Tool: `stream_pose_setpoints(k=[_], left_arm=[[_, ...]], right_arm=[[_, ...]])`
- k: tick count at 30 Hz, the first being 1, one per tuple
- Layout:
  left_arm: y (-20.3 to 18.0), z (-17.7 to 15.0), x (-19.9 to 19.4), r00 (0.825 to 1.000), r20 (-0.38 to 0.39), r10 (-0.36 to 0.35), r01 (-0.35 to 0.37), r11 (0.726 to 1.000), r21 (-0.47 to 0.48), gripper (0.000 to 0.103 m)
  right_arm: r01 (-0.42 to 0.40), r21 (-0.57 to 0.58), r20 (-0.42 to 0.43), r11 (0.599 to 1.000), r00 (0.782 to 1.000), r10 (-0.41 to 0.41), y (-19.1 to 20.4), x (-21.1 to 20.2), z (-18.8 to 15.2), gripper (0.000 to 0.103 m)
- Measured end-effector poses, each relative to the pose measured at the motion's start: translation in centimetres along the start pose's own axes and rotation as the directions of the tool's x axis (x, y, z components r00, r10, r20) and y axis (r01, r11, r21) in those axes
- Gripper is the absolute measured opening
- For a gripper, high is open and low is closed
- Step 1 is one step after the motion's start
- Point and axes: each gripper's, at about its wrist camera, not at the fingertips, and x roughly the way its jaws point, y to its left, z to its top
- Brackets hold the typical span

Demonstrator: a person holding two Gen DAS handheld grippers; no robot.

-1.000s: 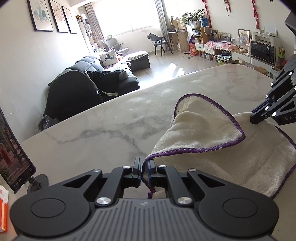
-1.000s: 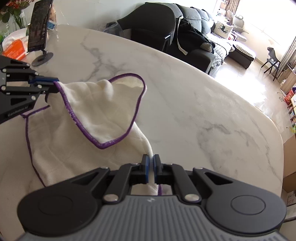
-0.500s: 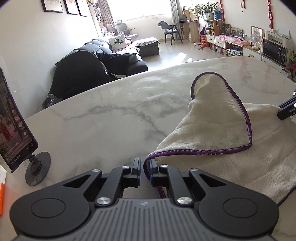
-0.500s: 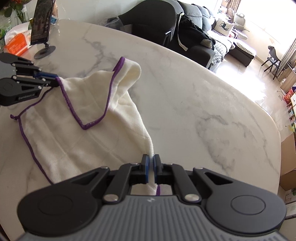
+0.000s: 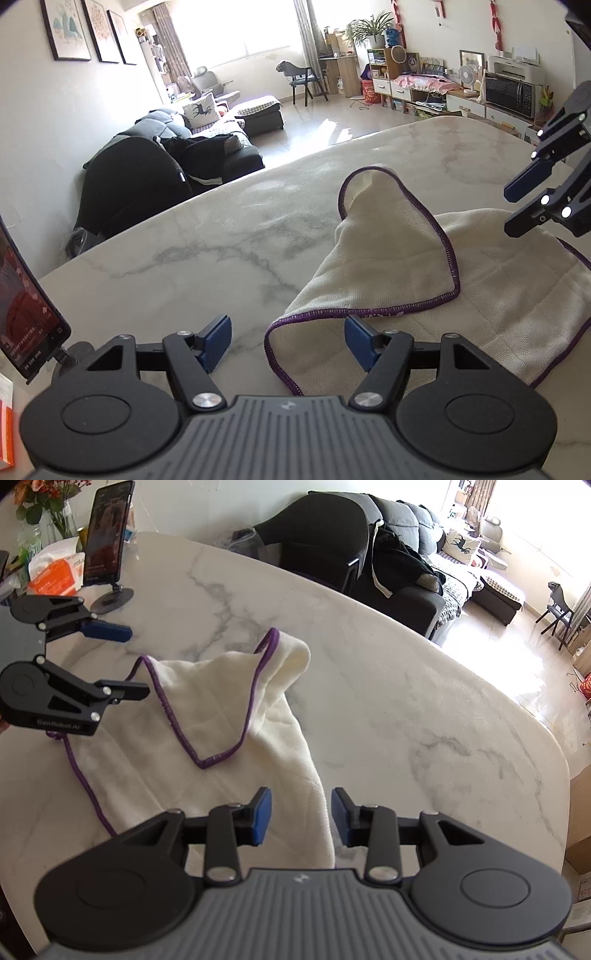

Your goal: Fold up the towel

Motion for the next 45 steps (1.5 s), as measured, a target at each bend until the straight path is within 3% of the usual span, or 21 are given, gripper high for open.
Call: stream_pose_setpoints(k=[5,14,17,19,23,27,30,40,45], left_arm=[[-2.1,0.6,0.3,0.998,0.031,-0.046,0.043,0.997,0.071,0.069],[-4.4,2.2,1.7,0.991,0.049,-0.124,0.120,0.990,0.067,0.069],[-3.8,2.5,2.3,0.988,0.021,-0.151,0.151,0.988,0.014,0.069],[-3.0,2.6,2.5,0.984,0.000,-0.179,0.179,0.982,-0.054,0.069],[-0.2,2.8,2.5,0.965,-0.017,-0.260,0.248,0.937,-0.245,0.069],[2.5,3.6,2.2,0.938,0.013,-0.347,0.321,0.851,-0.415,0.069],[3.1,4.8,2.3,0.919,0.029,-0.393,0.360,0.807,-0.467,0.069],[2.1,7.1,4.6,0.883,-0.012,-0.469,0.391,0.750,-0.533,0.069],[1.3,6.8,5.5,0.876,-0.039,-0.481,0.388,0.750,-0.535,0.061]], right_arm=[[-0.014,0.014,-0.002,1.000,1.000,0.014,-0.2,0.6,0.5,0.039],[-0.040,0.040,-0.006,0.998,0.999,0.040,-0.6,1.6,1.5,0.036],[-0.049,0.049,-0.007,0.998,0.999,0.049,-0.7,2.0,1.8,0.027],[-0.054,0.055,-0.008,0.997,0.998,0.055,-0.8,2.2,2.0,0.008],[-0.046,0.038,0.028,0.998,0.999,0.045,-0.1,1.7,1.4,0.005],[-0.024,-0.015,0.082,1.000,0.996,0.025,1.2,0.4,1.4,0.005],[-0.012,-0.070,0.117,0.998,0.993,0.020,2.5,-0.6,1.4,0.005],[-0.048,-0.206,0.138,0.977,0.987,0.077,6.0,-1.1,0.6,0.005],[-0.065,-0.272,0.144,0.960,0.984,0.107,7.8,-1.4,0.1,0.006]])
